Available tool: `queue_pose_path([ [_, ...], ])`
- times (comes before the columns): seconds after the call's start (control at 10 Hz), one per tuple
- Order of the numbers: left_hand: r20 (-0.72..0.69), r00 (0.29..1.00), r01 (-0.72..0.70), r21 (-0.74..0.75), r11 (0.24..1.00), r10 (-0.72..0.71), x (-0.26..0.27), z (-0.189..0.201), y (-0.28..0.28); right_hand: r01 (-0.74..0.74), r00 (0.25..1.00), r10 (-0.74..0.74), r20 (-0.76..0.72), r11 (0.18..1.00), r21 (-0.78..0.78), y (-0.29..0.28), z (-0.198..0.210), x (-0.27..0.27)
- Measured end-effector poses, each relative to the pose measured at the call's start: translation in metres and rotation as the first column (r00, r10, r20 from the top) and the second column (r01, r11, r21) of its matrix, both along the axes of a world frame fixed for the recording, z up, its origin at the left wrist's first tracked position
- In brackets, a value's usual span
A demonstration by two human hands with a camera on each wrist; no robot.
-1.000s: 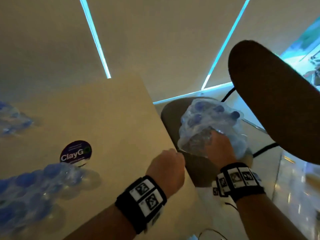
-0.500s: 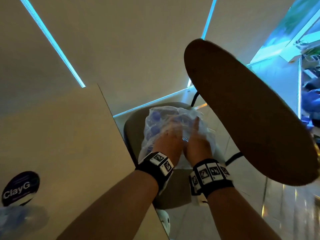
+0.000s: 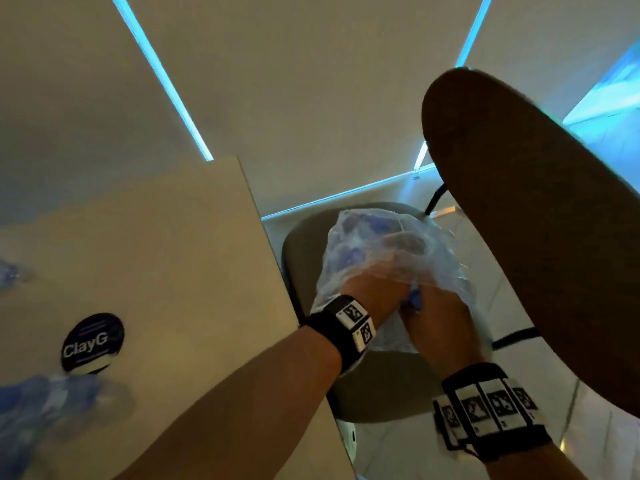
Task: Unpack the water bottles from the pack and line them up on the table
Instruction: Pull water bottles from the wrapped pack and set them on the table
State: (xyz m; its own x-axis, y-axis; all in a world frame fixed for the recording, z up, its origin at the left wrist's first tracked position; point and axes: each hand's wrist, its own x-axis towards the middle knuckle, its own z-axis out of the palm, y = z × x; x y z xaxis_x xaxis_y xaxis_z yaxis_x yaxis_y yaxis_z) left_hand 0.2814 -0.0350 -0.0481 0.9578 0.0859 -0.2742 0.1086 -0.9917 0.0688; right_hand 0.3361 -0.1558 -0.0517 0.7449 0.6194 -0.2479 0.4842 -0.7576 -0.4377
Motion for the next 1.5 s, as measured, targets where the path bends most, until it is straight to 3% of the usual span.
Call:
queue_pose_path([
  [0.1, 0.106, 0.994, 0.045, -0.060, 0.997, -0.038, -0.032, 0.004, -0.010, -0.073, 0.997, 0.073, 0.019, 0.997, -0.005, -0.015, 0.024, -0.021],
  [0.2, 0.166, 0.977, 0.151, -0.095, 0.984, -0.134, -0.089, 0.004, -0.015, -0.187, 0.977, 0.177, -0.120, 0.979, -0.081, -0.024, 0.048, -0.056],
  [0.3, 0.208, 0.978, 0.050, -0.220, 0.974, -0.003, -0.161, 0.003, -0.021, -0.340, 0.940, 0.333, -0.068, 0.924, -0.176, -0.027, 0.054, -0.097],
  [0.5, 0.326, 0.853, -0.286, -0.359, 0.888, 0.406, -0.304, 0.015, -0.001, -0.613, 0.773, 0.543, -0.328, 0.772, -0.169, 0.023, 0.058, -0.185],
  [0.6, 0.304, 0.802, -0.415, -0.336, 0.846, 0.514, -0.367, 0.025, 0.019, -0.686, 0.713, 0.612, -0.341, 0.709, -0.163, 0.061, 0.060, -0.247],
  [0.7, 0.256, 0.710, -0.583, -0.310, 0.751, 0.656, -0.430, 0.030, 0.046, -0.719, 0.683, 0.685, -0.255, 0.691, -0.072, 0.091, 0.055, -0.308],
  [0.9, 0.179, 0.587, -0.756, -0.227, 0.613, 0.790, -0.519, 0.028, 0.089, -0.751, 0.646, 0.753, -0.122, 0.656, 0.075, 0.157, 0.031, -0.402],
  [1.2, 0.091, 0.621, -0.771, -0.110, 0.627, 0.779, -0.566, -0.003, 0.129, -0.702, 0.670, 0.731, -0.125, 0.680, 0.211, 0.205, 0.019, -0.450],
  [1.3, 0.002, 0.680, -0.724, 0.161, 0.671, 0.733, -0.558, 0.008, 0.131, -0.731, 0.632, 0.764, -0.132, 0.644, 0.226, 0.192, 0.019, -0.435],
  [1.4, -0.032, 0.670, -0.731, 0.147, 0.667, 0.742, -0.557, -0.020, 0.132, -0.711, 0.648, 0.746, -0.151, 0.664, 0.231, 0.166, 0.016, -0.397],
  [1.5, 0.019, 0.804, -0.593, 0.096, 0.800, 0.594, -0.512, -0.027, 0.129, -0.614, 0.752, 0.638, -0.165, 0.770, 0.177, 0.123, 0.008, -0.334],
])
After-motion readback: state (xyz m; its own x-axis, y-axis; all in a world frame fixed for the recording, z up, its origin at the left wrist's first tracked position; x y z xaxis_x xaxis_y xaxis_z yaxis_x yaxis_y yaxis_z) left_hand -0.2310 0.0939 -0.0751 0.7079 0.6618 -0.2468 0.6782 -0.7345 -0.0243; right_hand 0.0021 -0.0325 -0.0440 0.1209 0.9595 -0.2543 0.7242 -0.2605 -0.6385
